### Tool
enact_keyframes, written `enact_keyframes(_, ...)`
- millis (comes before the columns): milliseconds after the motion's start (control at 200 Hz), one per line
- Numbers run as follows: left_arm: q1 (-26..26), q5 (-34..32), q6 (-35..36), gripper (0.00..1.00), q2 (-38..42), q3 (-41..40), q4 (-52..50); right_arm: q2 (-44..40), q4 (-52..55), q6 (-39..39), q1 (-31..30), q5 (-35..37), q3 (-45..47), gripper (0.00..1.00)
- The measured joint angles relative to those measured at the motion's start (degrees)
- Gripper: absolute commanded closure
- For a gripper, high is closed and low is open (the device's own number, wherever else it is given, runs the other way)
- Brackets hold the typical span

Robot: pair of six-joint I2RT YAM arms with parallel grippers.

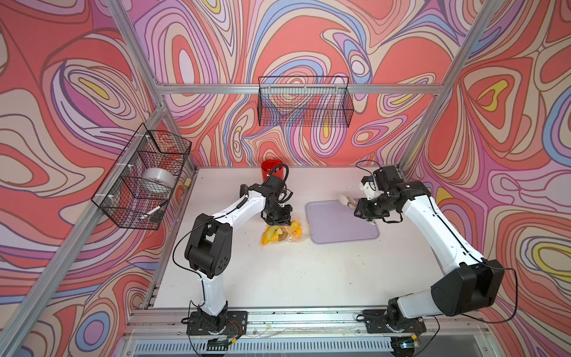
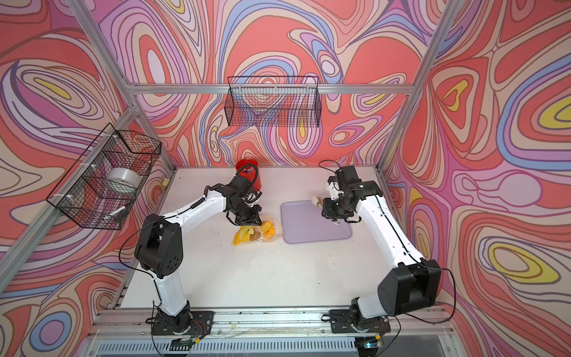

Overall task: Put the cookies into a resealable bag to prevent moisture
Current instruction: Pick up the cookie from the tray, then place the cookie in the ziploc bag.

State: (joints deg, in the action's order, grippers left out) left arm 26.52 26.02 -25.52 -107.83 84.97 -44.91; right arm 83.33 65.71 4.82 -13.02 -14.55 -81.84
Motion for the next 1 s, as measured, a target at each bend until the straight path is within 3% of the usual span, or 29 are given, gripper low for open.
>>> enact_keyframes(160, 0.00, 0.07, 0.00, 1.00, 0.00, 0.00, 0.04, 0.90, 1.44, -1.60, -9.62, -6.12, 0.50, 0.67)
enact_keyframes(305, 0.00, 0.07, -0.02, 1.00, 0.00, 0.00, 0.04, 2.36, 1.18, -2.19, -13.42, -9.51, 1.79, 0.67)
enact_keyframes(586, 0.00, 0.11, -0.20, 1.00, 0.00, 0.00, 0.04, 7.41, -3.63, -1.55, -15.19, -12.07, 2.86, 0.66)
enact_keyframes(1002, 0.00, 0.37, -0.20, 1.00, 0.00, 0.00, 0.04, 12.31, -10.43, 0.70, -15.19, -12.50, 2.64, 0.55)
